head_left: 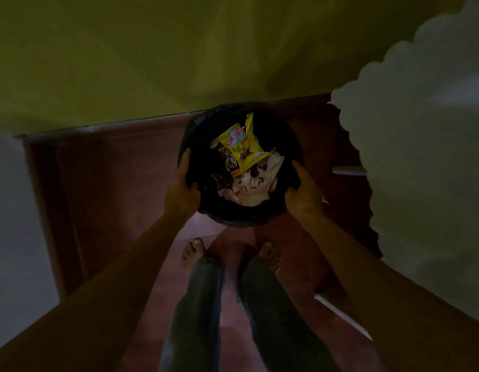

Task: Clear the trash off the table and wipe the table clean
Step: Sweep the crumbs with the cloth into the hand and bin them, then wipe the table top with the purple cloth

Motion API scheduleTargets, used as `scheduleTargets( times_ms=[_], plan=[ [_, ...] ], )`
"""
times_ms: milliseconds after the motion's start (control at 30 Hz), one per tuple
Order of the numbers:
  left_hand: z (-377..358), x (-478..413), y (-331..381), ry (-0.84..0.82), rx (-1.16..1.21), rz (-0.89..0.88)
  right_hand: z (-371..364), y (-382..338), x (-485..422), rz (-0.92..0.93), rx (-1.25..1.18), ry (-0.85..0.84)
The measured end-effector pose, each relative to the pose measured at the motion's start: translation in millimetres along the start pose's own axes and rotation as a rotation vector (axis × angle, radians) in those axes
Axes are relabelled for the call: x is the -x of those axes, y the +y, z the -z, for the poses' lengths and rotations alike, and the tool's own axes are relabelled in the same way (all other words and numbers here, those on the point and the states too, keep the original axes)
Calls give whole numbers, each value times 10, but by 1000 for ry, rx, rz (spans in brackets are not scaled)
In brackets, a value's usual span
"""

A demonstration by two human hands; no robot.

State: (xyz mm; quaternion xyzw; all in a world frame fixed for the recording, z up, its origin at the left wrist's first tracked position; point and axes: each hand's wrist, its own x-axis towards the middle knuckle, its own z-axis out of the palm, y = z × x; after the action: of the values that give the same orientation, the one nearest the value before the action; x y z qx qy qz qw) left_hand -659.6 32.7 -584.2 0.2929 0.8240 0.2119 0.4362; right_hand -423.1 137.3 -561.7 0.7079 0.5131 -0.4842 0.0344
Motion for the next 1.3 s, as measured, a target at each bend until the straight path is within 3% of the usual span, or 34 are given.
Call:
scheduleTargets(
  times_ms=[100, 300, 467, 667, 933, 1133, 1300],
  plan=[
    [-92, -172, -116, 53, -18, -47, -162, 41, -175, 17, 2, 49],
    [-55, -50, -144, -1, -39, -62, -159, 59, 38, 86, 10, 28],
    [364, 625, 385, -3, -11, -75, 196, -130, 776, 51, -13, 40],
    [911, 1666, 1169, -161, -70, -277, 626, -438, 1949, 20, 68, 4],
    [1470, 2906, 2364, -322, -82, -377, 1275, -999, 3451, -125, -445, 121],
    [1423, 3360, 2913, -371, -182, -504, 1768, -1070, 4011, -98, -547, 211],
    [1210, 3646, 3295, -413, -124, -513, 2324, -817, 4323, -43, -673, 294]
  ],
)
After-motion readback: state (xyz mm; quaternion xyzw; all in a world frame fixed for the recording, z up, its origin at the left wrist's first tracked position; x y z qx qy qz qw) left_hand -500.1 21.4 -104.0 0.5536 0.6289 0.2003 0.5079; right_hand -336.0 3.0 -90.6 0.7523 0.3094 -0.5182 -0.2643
